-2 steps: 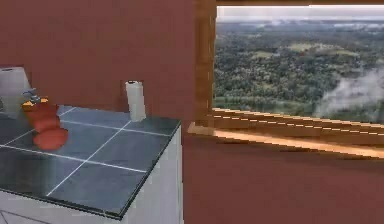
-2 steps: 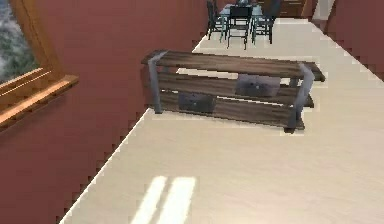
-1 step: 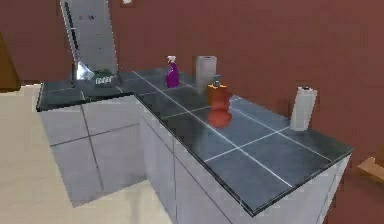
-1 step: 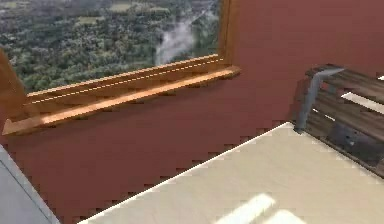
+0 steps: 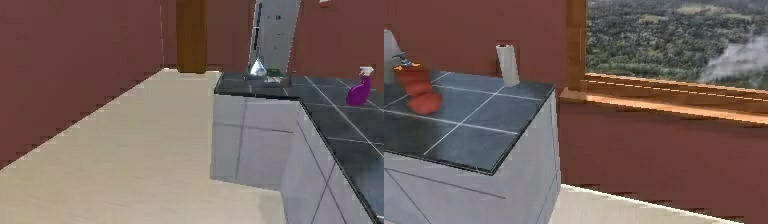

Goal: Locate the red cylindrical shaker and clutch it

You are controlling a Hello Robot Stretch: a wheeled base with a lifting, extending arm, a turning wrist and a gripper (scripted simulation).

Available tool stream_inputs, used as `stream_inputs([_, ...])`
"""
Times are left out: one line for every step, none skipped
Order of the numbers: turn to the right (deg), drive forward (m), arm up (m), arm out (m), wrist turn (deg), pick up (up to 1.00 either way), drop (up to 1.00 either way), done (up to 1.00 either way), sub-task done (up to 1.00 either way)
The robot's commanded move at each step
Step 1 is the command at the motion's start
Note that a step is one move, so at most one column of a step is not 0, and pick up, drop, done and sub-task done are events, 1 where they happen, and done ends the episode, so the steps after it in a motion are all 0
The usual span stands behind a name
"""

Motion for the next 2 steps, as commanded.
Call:
stream_inputs([-33.0, 0.0, 0.0, 0.0, 0.0, 0.0, 0.0, 0.0, 0.0])
stream_inputs([45.0, 0.0, 0.0, 0.0, 0.0, 0.0, 0.0, 0.0, 0.0])
